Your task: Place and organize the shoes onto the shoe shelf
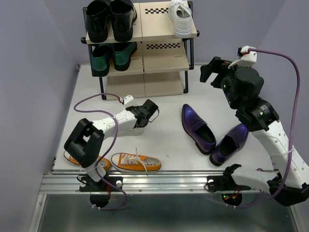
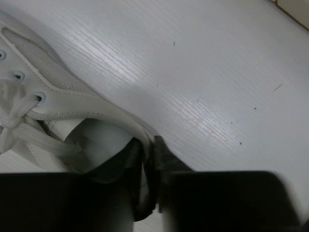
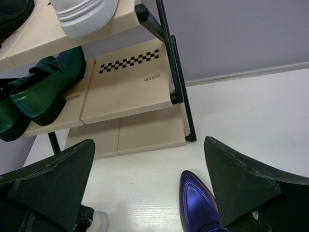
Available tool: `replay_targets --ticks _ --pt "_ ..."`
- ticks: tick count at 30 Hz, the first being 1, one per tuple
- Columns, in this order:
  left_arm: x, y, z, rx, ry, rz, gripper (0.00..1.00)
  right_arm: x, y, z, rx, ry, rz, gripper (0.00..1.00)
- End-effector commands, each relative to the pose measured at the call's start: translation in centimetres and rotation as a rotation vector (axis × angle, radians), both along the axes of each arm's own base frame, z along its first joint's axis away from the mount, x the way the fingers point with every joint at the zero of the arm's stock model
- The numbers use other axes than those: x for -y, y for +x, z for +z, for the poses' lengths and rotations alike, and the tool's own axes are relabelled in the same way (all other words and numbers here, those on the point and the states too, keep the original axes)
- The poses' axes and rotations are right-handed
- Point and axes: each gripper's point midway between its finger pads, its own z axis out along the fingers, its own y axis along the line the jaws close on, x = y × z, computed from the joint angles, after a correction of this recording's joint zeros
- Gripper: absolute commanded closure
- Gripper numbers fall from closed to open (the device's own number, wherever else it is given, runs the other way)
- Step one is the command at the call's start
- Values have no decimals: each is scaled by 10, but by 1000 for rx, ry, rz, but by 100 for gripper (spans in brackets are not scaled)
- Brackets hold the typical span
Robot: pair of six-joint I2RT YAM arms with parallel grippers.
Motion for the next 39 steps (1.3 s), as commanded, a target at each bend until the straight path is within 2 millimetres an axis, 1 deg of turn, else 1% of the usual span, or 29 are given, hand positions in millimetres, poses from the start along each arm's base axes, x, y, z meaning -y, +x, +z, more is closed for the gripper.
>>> replay_targets --ticks 1,3,4,6,7,8,9,11,12,13,15,16,17,18,19,21,24,25,26,27,28,29,30,31,32,35,36,38,39 --pt "1 5 4 34 -5 -19 100 0 -2 2 6 23 -1 0" --pt "3 2 6 23 17 -43 100 1 -2 1 4 24 -9 0" --pt "7 4 14 41 26 -60 100 1 -2 1 4 24 -11 0" --pt "22 -3 24 48 65 -153 100 3 -3 -1 1 24 -20 0" --pt "27 -5 35 64 72 -180 100 4 -3 -1 0 24 -23 0" --pt "39 -12 40 66 97 -253 100 5 -3 -2 0 26 -28 0" --pt "50 -14 52 94 89 -299 100 6 -4 -3 -4 24 -31 0" --pt "67 -21 61 104 93 -391 100 6 -4 -4 -5 25 -34 0" --pt "83 -25 69 125 103 -485 100 7 -4 -5 -6 26 -36 0" --pt "94 -32 73 124 88 -556 100 7 -4 -7 -9 27 -37 0" --pt "108 -41 78 128 108 -676 100 8 -4 -9 -15 25 -41 0" --pt "119 -46 83 139 84 -735 100 8 -5 -11 -18 24 -42 0" --pt "124 -48 85 146 84 -771 100 10 -5 -12 -18 24 -50 0" --pt "130 -51 86 151 79 -807 100 11 -6 -11 -17 26 -52 0" --pt "141 -56 87 157 61 -889 100 13 -8 -13 -18 27 -56 0" --pt "157 -61 88 175 29 -997 100 16 -10 -13 -16 28 -68 0" --pt "168 -68 78 138 39 -1086 100 22 -13 -14 -14 30 -88 0" --pt "168 -69 73 119 50 -1100 100 24 -14 -13 -14 28 -96 0" --pt "171 -67 63 90 65 -1106 100 28 -17 -12 -9 28 -107 0" --pt "169 -69 55 52 87 -1109 98 30 -18 -11 -8 28 -113 0" --pt "171 -66 47 27 104 -1103 83 31 -19 -11 -9 25 -117 0" --pt "170 -69 41 -8 126 -1105 67 34 -21 -10 -5 26 -125 0" --pt "173 -67 40 -6 133 -1102 47 35 -22 -9 -2 27 -126 0" --pt "173 -65 40 -14 160 -1092 14 36 -23 -9 -1 25 -128 0" --pt "177 -68 41 -11 168 -1103 1 37 -23 -9 -2 24 -132 0" --pt "184 -69 57 15 172 -1103 1 38 -23 -9 -3 20 -134 0" --pt "185 -74 60 11 174 -1105 1 38 -23 -9 -4 18 -135 0" --pt "188 -74 77 42 161 -1080 4 39 -24 -9 -5 12 -138 0" --pt "188 -76 81 42 156 -1069 6 39 -24 -8 -2 11 -139 0"
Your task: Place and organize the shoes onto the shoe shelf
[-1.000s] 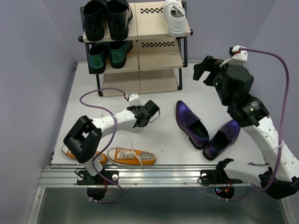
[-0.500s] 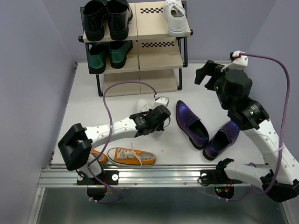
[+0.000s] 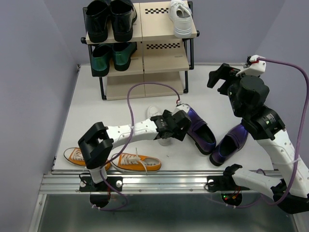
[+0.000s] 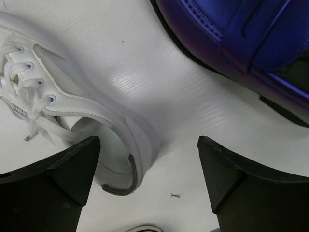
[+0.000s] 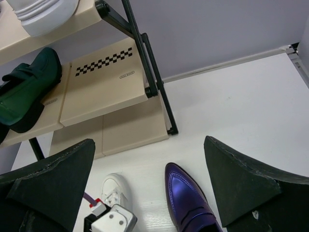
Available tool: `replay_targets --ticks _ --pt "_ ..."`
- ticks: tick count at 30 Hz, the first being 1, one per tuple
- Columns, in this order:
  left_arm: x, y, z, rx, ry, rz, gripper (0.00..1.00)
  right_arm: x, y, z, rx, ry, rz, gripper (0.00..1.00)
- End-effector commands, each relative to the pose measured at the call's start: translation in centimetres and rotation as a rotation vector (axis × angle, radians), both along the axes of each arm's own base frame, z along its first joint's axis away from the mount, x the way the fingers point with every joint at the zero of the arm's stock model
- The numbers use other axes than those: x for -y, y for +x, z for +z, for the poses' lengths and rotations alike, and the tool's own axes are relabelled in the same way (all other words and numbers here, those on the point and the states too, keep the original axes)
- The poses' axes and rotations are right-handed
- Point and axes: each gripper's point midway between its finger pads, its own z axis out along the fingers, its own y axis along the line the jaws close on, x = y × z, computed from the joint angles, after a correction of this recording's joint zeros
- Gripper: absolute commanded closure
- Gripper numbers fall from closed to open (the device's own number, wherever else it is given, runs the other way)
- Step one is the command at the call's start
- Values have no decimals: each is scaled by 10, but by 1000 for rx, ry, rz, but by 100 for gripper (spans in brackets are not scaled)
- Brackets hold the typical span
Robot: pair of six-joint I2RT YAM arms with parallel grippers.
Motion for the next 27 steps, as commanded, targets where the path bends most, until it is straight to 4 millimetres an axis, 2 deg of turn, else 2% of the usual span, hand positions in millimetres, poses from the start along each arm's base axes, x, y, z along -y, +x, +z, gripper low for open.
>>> replay_targets --ticks 1,6,7,8,11,12,13,16,19,27 --pt "10 2 65 95 -98 67 9 8 -4 6 17 -6 -29 0" --pt "0 1 78 91 -184 269 11 8 -5 6 18 -8 -27 0" --pt "-10 3 76 90 -217 391 11 8 -5 5 17 -10 -27 0" --pt "-20 3 71 104 -172 405 11 8 -5 4 15 -12 -27 0" --pt "-41 2 49 80 -203 667 7 7 -5 3 13 -14 -22 0" --pt "-50 -1 36 79 -139 698 7 7 -5 2 12 -18 -22 0" --pt "-53 -1 30 80 -123 729 7 7 -5 2 10 -20 -22 0" --pt "-45 1 24 76 -138 768 7 7 -4 1 9 -28 -25 0" --pt "-39 -4 4 35 -163 786 2 8 -4 3 10 -33 -26 0" --pt "-41 -8 -19 14 -184 803 2 9 -4 4 6 -40 -27 0"
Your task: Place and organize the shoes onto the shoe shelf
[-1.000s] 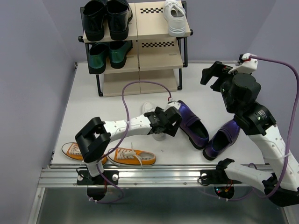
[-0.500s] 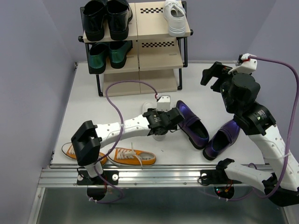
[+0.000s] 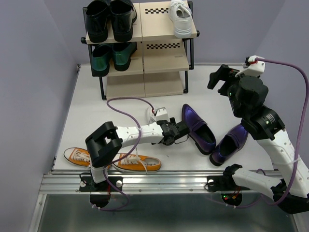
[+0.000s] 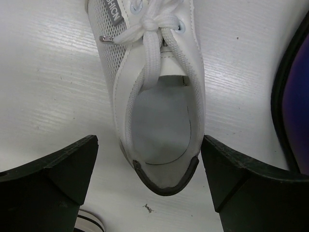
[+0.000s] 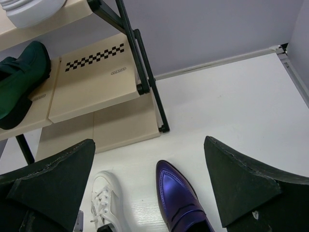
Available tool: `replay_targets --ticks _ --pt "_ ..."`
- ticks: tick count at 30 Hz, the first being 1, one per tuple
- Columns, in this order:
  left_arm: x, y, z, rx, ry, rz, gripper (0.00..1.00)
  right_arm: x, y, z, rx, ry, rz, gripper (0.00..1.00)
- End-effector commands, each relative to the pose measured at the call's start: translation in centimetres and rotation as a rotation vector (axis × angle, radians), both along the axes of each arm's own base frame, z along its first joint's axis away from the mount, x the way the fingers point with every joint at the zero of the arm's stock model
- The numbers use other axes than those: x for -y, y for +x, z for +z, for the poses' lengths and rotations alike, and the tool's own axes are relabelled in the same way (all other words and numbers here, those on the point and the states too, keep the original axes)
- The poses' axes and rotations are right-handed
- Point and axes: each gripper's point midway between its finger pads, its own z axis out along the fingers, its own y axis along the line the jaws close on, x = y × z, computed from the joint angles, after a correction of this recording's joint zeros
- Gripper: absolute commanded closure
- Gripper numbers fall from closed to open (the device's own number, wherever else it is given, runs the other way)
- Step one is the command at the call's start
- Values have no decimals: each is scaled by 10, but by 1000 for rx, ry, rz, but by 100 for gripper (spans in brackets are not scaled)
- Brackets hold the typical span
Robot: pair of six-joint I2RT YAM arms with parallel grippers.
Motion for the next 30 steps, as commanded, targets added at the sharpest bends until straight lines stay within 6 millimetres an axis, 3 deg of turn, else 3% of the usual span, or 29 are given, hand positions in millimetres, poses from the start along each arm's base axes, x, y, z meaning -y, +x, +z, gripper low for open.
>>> replay_targets --ticks 1,4,6,8,10,16,17,18,24,25,28,29,30 --pt "2 3 5 44 -53 41 2 3 -2 9 23 3 -10 0" --pt "-1 4 -4 46 -32 58 5 -2 1 5 12 5 3 0" --pt "-4 6 -5 65 -34 76 11 -4 2 4 9 8 9 0" --pt "-7 6 -4 77 -35 77 26 -5 2 2 6 10 12 0" --pt "-9 6 -4 80 -29 77 30 -5 2 4 9 13 13 0" --pt "-19 7 2 99 10 78 73 -6 1 4 10 24 23 0" --pt "-18 8 6 110 22 57 93 -7 1 2 7 22 23 0" --pt "-19 9 10 120 28 49 100 -7 1 1 5 21 24 0" --pt "-33 17 44 201 167 -133 100 -6 1 0 1 18 20 0" --pt "-28 20 55 232 135 -160 100 -6 1 -1 0 17 20 0" --pt "-34 16 48 219 188 -292 100 -8 3 -3 -7 20 24 0" --pt "-24 15 51 222 130 -329 100 -9 4 -5 -11 19 25 0" --pt "-28 12 42 203 136 -357 100 -10 3 -5 -11 21 28 0"
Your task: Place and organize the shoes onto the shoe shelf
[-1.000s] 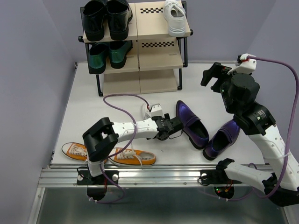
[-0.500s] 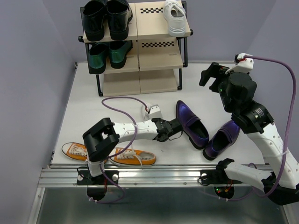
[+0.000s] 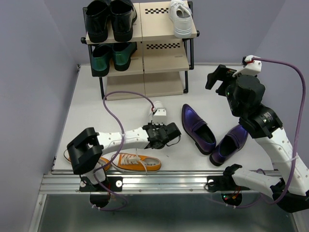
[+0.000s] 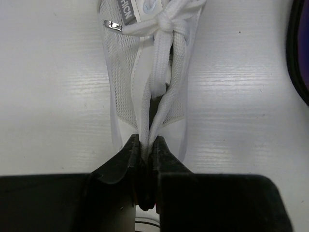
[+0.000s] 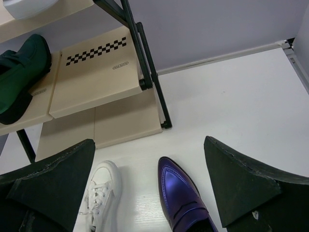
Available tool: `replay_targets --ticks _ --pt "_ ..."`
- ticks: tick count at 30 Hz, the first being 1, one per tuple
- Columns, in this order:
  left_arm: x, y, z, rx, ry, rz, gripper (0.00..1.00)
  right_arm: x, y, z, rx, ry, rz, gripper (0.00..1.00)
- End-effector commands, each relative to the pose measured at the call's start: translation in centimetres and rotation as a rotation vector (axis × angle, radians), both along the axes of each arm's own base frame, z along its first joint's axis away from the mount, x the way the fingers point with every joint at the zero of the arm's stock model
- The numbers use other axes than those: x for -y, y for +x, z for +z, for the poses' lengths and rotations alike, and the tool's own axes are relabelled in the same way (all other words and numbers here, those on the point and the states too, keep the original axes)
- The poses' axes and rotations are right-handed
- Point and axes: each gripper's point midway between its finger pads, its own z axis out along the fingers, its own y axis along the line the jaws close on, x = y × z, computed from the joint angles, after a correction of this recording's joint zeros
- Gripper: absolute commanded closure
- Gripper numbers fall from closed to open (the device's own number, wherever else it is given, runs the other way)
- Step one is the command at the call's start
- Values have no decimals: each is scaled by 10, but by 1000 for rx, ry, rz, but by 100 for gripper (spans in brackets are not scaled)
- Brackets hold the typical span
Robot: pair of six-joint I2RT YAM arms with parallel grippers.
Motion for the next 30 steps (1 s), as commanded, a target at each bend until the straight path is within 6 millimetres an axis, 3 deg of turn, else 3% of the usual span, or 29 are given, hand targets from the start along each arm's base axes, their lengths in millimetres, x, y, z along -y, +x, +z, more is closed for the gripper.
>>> replay_targets --ticks 1,2,5,8,13,15,16,18,22,30 --pt "8 12 25 81 -26 -163 89 -5 0 -1 5 20 14 0" --pt "6 10 18 64 -24 -175 81 -5 0 -1 5 22 16 0" --pt "13 6 15 40 -50 -220 38 -5 -1 0 8 23 17 0" --pt "17 6 18 32 -56 -233 24 -4 -1 2 10 23 16 0" --pt "22 5 37 46 -42 -245 24 -3 -2 1 12 22 14 0" --pt "23 4 42 50 -39 -257 31 -3 -2 2 12 25 13 0" --pt "24 4 44 49 -39 -261 39 -2 -3 1 12 27 12 0" --pt "29 2 45 43 -42 -281 44 -3 -2 2 12 27 14 0" --pt "32 2 39 32 -21 -285 44 -4 -2 1 11 29 15 0" --pt "35 -2 -1 -39 35 -294 44 -4 -2 -1 6 29 20 0"
